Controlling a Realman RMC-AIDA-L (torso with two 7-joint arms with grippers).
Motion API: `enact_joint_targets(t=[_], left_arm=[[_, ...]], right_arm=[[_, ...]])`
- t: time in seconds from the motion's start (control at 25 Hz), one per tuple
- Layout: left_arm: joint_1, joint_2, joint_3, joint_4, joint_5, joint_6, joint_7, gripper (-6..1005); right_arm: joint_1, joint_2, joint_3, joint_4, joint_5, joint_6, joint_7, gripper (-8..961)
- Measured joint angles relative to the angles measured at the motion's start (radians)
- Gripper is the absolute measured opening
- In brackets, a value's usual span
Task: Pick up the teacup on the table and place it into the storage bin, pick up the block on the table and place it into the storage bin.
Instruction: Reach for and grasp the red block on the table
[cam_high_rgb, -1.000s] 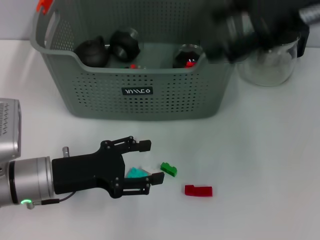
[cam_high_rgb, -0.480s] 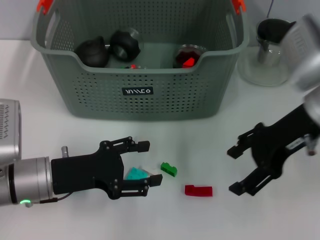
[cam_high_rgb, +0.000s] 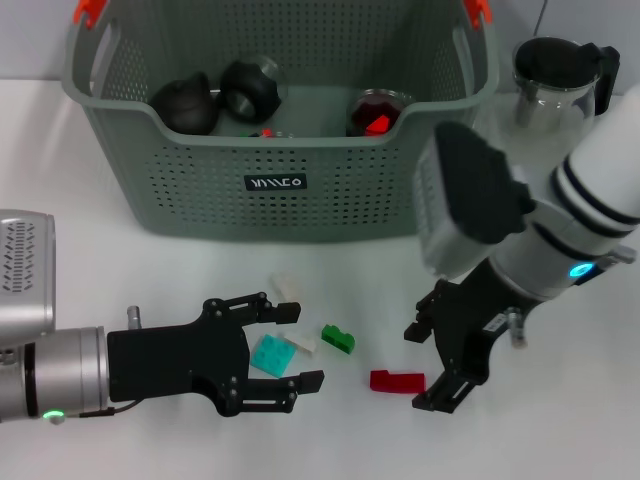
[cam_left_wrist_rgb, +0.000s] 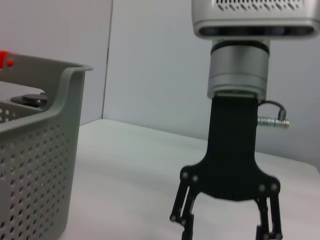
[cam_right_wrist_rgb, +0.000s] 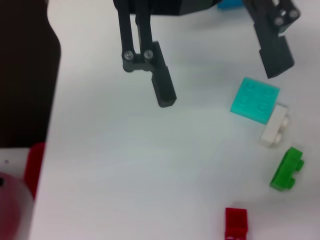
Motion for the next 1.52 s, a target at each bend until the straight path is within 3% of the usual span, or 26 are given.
enact_joint_targets(t=[0.24,0.44,1.12,1.24,1.52], left_arm=[[0.005,-0.005,-0.001,-0.003,-0.007,-0.008,0.000,829],[0.005,-0.007,-0.011,-0.003,-0.009,-0.011,0.000,829],[0.005,-0.007,-0.029,-0.007,-0.009,-0.011,0.001,829],[0.005,-0.007,-0.029,-0.007,-0.009,-0.011,0.002,829],[0.005,-0.007,-0.029,-0.007,-0.009,-0.012,0.001,829]], right_arm=[[0.006,0.002,-0.143,0.004,0.020,0.119,0.059,850],[0.007,0.003,-0.211,0.016,0.059,0.179,0.076,855],[0.015,0.004,-0.258,0.068,0.086,0.247,0.122,797],[0.016,0.005,-0.277,0.082,0.101,0.260,0.122,589],[0.015,0.004,-0.297,0.085,0.105,0.276,0.133,365]])
